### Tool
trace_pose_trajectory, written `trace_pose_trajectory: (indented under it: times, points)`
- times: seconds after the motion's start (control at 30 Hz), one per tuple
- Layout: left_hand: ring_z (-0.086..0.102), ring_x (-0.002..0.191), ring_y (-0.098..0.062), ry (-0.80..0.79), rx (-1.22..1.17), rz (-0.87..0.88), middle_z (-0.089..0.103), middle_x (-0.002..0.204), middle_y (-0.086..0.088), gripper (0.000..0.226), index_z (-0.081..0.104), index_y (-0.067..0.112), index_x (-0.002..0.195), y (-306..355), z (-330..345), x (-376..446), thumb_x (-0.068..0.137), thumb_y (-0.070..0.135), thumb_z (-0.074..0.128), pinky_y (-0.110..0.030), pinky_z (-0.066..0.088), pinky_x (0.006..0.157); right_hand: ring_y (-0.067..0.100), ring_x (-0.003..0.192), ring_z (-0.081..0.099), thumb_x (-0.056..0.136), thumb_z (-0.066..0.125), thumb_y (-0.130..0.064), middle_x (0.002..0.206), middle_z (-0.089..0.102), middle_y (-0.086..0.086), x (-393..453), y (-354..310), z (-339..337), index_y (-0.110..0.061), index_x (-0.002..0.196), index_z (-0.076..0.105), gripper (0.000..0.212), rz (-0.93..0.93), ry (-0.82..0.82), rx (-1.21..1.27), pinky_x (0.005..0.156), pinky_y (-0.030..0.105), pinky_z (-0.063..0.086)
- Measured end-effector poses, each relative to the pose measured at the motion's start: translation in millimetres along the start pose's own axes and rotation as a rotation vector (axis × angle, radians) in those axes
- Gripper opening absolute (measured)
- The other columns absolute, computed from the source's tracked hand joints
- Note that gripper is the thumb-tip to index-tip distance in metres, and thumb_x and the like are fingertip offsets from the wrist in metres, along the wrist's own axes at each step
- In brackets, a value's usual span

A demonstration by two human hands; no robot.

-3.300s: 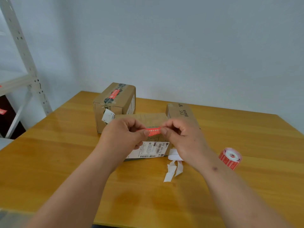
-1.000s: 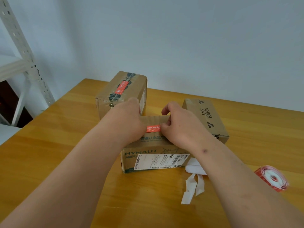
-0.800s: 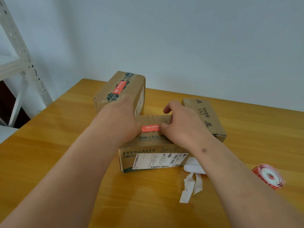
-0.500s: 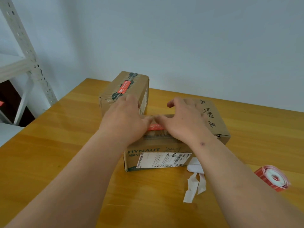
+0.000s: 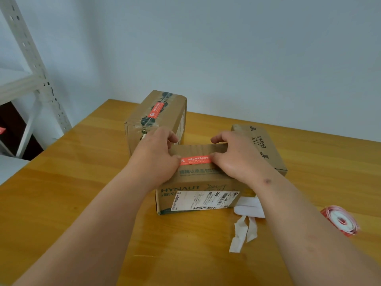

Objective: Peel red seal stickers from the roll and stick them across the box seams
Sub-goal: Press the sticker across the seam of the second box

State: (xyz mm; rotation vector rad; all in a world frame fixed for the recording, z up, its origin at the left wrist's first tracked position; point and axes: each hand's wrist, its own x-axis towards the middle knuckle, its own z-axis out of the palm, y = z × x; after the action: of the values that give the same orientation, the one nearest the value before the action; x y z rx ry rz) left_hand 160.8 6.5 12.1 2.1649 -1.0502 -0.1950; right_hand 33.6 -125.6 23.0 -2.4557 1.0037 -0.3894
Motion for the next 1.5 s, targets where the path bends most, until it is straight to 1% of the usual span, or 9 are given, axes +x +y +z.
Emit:
trace_pose_trajectory:
  times: [0.17, 0.33, 0.47, 0.57, 0.73, 1.13, 1.27, 1.4, 1.5]
  points:
    - [0.048, 0.096, -0.014, 0.039, 0.018, -0.015, 0.05, 0.102, 0.007, 0.041, 0.049, 0.027, 0.105, 3, 5, -3, 0.076, 0.04, 0.075, -0.028, 0.04, 0.078, 0.014, 0.114, 0.042, 0.07, 0.066, -0.061, 0.122, 0.043, -0.007, -6, -5, 5, -0.03, 0.128, 0.047, 0.068, -0.005, -0.047, -0.035, 0.087, 0.031, 0.041]
    - [0.049, 0.086, -0.009, 0.036, -0.114, -0.062, 0.05, 0.097, 0.008, 0.033, 0.052, 0.025, 0.105, 0, 1, -4, 0.079, 0.011, 0.065, -0.027, 0.043, 0.07, 0.011, 0.11, 0.044, 0.081, 0.062, -0.025, 0.122, 0.047, -0.007, -4, 3, 0, -0.03, 0.121, 0.053, 0.041, 0.001, -0.01, 0.056, 0.076, 0.023, 0.036]
    - [0.05, 0.09, -0.013, 0.071, -0.037, -0.011, 0.052, 0.097, 0.008, 0.029, 0.051, 0.026, 0.104, 5, 5, -6, 0.083, 0.026, 0.07, -0.027, 0.043, 0.074, 0.008, 0.103, 0.041, 0.088, 0.059, -0.034, 0.111, 0.039, -0.011, -3, 2, 4, -0.027, 0.115, 0.056, 0.028, -0.024, 0.046, -0.016, 0.08, 0.023, 0.031]
    - [0.051, 0.091, -0.014, 0.054, -0.067, -0.027, 0.053, 0.1, 0.006, 0.028, 0.053, 0.025, 0.106, 1, 5, -4, 0.084, 0.01, 0.062, -0.024, 0.041, 0.07, 0.012, 0.105, 0.046, 0.093, 0.053, -0.023, 0.117, 0.049, -0.008, 1, 5, 6, -0.025, 0.114, 0.059, 0.022, -0.019, 0.102, -0.022, 0.081, 0.021, 0.032]
    - [0.05, 0.089, -0.011, 0.057, -0.057, -0.007, 0.051, 0.097, 0.008, 0.026, 0.052, 0.027, 0.104, 1, 4, -8, 0.084, 0.021, 0.068, -0.026, 0.041, 0.073, 0.011, 0.107, 0.048, 0.085, 0.06, -0.046, 0.117, 0.052, -0.009, -4, 2, 7, -0.029, 0.122, 0.055, 0.041, -0.058, 0.008, -0.074, 0.085, 0.026, 0.04]
    - [0.05, 0.096, -0.011, 0.087, -0.035, -0.004, 0.052, 0.104, 0.007, 0.029, 0.058, 0.022, 0.11, 1, -3, -19, 0.086, 0.005, 0.056, -0.022, 0.038, 0.079, 0.011, 0.122, 0.04, 0.093, 0.049, -0.022, 0.134, 0.047, -0.006, -18, 6, -2, -0.025, 0.124, 0.058, 0.032, -0.095, 0.06, -0.071, 0.089, 0.019, 0.027]
    - [0.049, 0.096, -0.012, 0.057, 0.051, 0.005, 0.05, 0.109, 0.007, 0.017, 0.059, 0.023, 0.107, -1, -9, -26, 0.09, 0.022, 0.058, -0.022, 0.038, 0.071, 0.013, 0.123, 0.026, 0.078, 0.062, -0.053, 0.131, 0.037, -0.01, -34, 4, -9, -0.032, 0.132, 0.049, 0.059, -0.162, -0.078, -0.162, 0.096, 0.029, 0.03]
    - [0.049, 0.101, -0.011, -0.149, 0.173, 0.023, 0.038, 0.118, 0.012, 0.055, 0.051, 0.028, 0.115, 2, -12, -37, 0.074, 0.06, 0.069, -0.023, 0.045, 0.075, 0.014, 0.128, 0.023, 0.078, 0.067, -0.052, 0.141, 0.034, -0.013, -41, 5, -11, -0.033, 0.138, 0.041, 0.069, -0.234, -0.165, -0.257, 0.098, 0.027, 0.026]
    - [0.048, 0.108, -0.015, -0.226, 0.304, 0.047, 0.037, 0.13, 0.011, 0.071, 0.043, 0.029, 0.126, 3, -15, -42, 0.069, 0.053, 0.077, -0.032, 0.05, 0.089, 0.01, 0.122, 0.032, 0.083, 0.064, -0.048, 0.137, 0.042, -0.012, -45, 7, -10, -0.03, 0.133, 0.047, 0.056, -0.273, -0.12, -0.225, 0.094, 0.022, 0.027]
